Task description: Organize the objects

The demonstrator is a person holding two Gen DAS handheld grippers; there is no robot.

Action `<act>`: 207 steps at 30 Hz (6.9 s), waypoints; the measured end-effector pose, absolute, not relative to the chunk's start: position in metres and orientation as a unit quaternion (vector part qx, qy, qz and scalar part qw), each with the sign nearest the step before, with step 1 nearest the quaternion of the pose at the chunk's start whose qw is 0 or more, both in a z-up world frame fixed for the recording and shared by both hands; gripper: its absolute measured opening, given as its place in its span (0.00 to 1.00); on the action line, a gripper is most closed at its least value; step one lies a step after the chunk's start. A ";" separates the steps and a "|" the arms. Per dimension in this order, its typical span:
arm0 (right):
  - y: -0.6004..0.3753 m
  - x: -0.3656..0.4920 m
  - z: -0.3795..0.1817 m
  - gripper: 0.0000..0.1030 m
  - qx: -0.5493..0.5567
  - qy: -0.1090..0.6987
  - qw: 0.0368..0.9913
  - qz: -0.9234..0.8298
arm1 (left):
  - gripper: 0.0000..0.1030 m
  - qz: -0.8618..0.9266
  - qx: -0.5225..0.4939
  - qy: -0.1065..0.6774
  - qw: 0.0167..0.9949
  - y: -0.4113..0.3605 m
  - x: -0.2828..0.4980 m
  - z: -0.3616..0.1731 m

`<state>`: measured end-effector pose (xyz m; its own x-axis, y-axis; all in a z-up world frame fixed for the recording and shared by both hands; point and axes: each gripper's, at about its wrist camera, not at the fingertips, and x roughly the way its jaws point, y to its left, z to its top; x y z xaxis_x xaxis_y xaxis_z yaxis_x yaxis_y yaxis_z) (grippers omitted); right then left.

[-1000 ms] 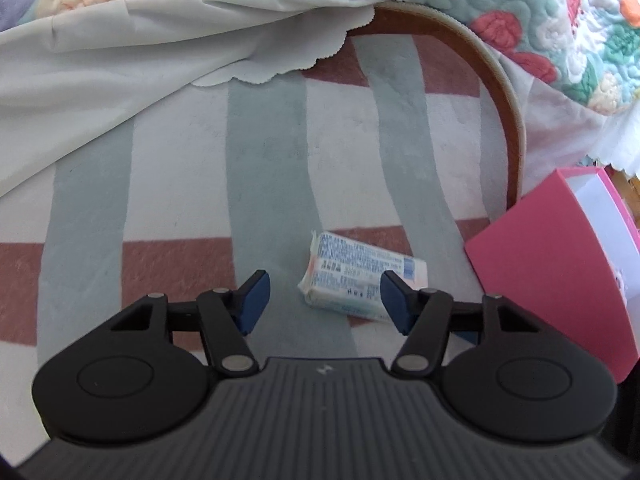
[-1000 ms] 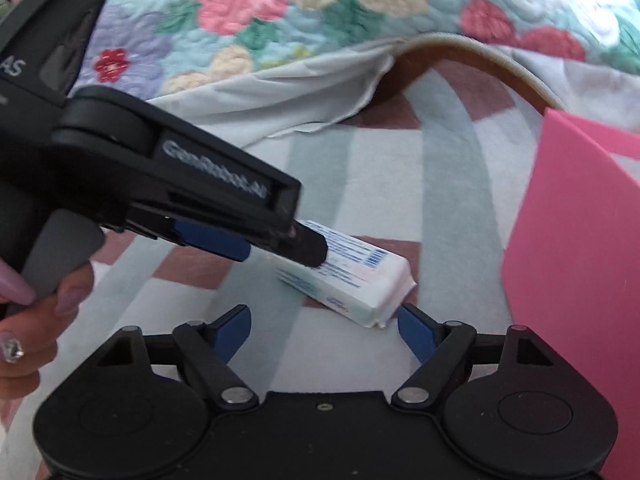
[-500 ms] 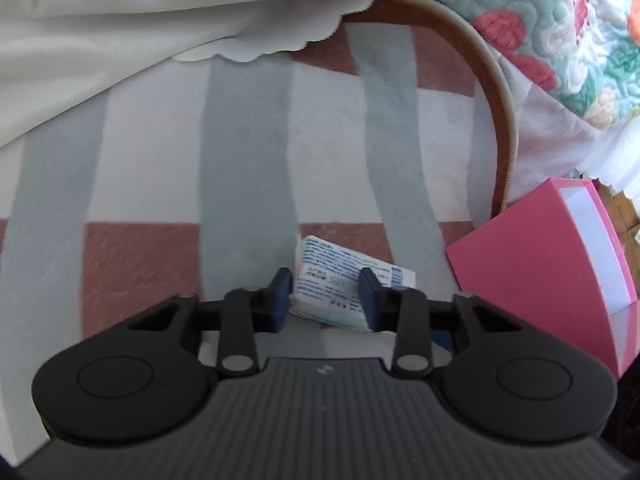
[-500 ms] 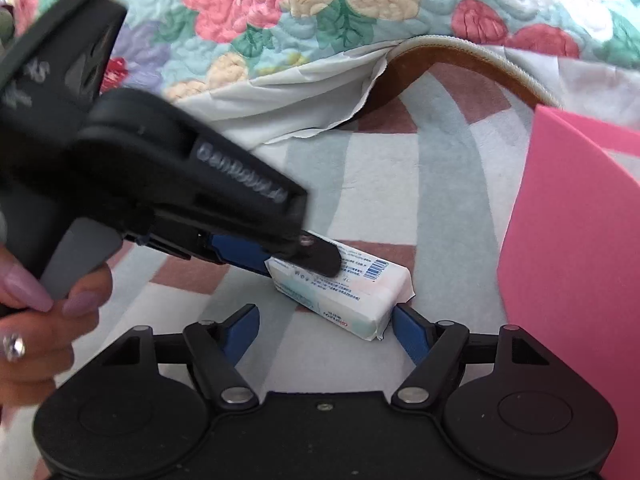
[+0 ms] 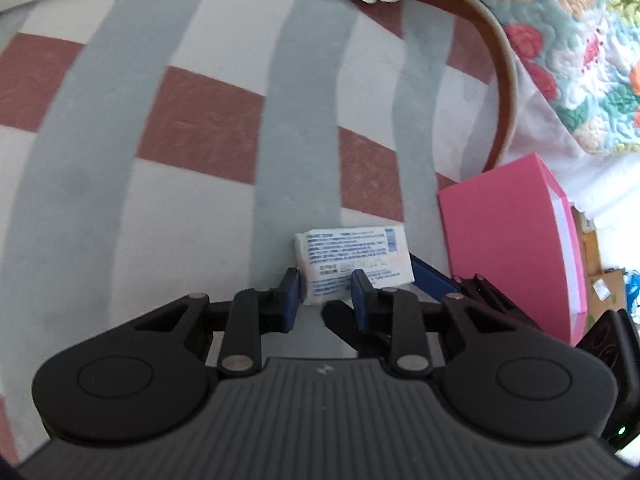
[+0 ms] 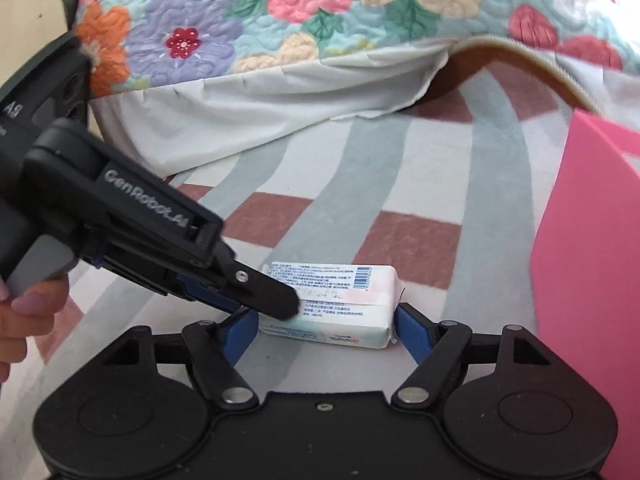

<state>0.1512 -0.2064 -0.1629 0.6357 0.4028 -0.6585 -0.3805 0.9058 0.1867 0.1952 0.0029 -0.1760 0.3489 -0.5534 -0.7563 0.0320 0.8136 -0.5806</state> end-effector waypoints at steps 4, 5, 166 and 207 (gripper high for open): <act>-0.204 0.153 -0.163 0.79 0.009 0.375 0.901 0.217 | 0.29 -0.164 -0.240 0.523 0.801 0.009 0.196 -0.173; -0.203 0.152 -0.163 0.79 0.004 0.377 0.900 0.219 | 0.29 -0.165 -0.241 0.521 0.802 0.010 0.198 -0.174; -0.467 0.208 -0.096 0.77 -0.021 0.479 0.874 0.076 | 0.31 -0.251 -0.171 0.541 0.784 -0.330 0.254 -0.112; -0.398 0.074 0.032 0.78 0.006 0.426 0.894 0.141 | 0.54 -0.145 0.021 0.534 0.833 -0.196 0.118 0.033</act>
